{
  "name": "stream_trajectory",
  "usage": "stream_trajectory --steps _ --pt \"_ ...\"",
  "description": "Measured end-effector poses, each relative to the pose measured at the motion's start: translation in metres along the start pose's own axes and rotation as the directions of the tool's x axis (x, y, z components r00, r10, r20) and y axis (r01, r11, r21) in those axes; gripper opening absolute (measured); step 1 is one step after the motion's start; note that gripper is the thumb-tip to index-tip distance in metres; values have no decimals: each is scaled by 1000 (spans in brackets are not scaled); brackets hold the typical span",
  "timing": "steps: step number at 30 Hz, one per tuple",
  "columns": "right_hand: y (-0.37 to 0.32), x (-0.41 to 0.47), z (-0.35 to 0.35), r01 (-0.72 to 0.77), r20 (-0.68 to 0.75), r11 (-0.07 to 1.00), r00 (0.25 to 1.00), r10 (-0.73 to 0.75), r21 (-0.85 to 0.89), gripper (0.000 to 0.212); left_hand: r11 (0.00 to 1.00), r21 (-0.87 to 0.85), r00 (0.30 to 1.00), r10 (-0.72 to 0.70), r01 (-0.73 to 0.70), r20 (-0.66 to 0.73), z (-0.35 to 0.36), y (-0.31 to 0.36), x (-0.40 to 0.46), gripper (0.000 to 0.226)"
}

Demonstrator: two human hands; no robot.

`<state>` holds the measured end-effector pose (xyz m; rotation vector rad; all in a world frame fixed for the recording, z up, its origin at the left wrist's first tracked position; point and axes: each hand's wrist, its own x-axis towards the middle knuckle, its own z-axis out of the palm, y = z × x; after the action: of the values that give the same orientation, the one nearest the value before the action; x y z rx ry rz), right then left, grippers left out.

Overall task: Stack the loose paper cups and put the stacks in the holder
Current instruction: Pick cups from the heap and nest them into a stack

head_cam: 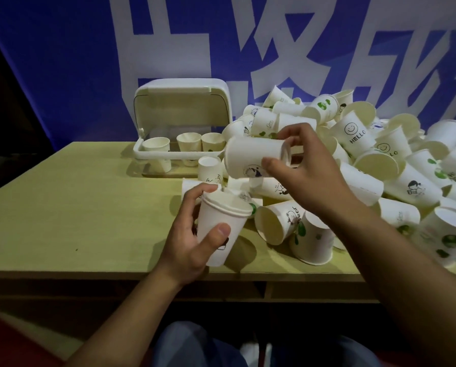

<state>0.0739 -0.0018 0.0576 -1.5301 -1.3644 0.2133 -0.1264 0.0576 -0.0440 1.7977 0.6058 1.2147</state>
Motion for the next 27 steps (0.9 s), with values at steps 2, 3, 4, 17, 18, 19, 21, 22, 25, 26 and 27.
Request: stream_trajectory --steps 2,3,4,17,18,19,21,22,25,26,27 --pt "0 -4 -1 -30 16 997 999 29 68 42 1000 -16 999 -7 8 45 7 -1 0 60" --pt "0 -6 0 -41 44 995 998 37 93 40 1000 -21 998 -13 14 69 10 0 0 65" --pt "0 -9 2 -44 70 993 997 37 110 37 1000 -23 996 -15 17 89 13 0 1 71" --pt "16 -12 2 -75 294 997 953 71 4 71 995 -90 992 -25 37 122 47 -9 17 91" --pt "16 -12 1 -65 294 998 954 61 2 58 995 -99 995 -24 34 100 48 -10 18 91" --pt "17 -11 0 -51 290 999 956 50 -2 46 994 -104 997 -20 27 69 49 -11 18 91" --pt "20 -8 -3 -4 276 999 961 16 -45 27 995 -103 1000 -4 5 2 50 -14 19 88" --pt "22 -5 -5 28 270 996 963 -5 -84 23 995 -99 1000 7 -9 -24 49 -16 20 87" --pt "32 11 -13 105 253 968 966 -45 -228 23 993 -121 997 5 -15 -77 47 -22 20 80" --pt "36 18 -15 129 245 940 968 -50 -315 26 991 -135 996 -1 -11 -87 46 -23 19 77" --pt "41 25 -15 151 253 902 966 -48 -405 31 990 -143 995 -5 -9 -97 46 -25 18 74"
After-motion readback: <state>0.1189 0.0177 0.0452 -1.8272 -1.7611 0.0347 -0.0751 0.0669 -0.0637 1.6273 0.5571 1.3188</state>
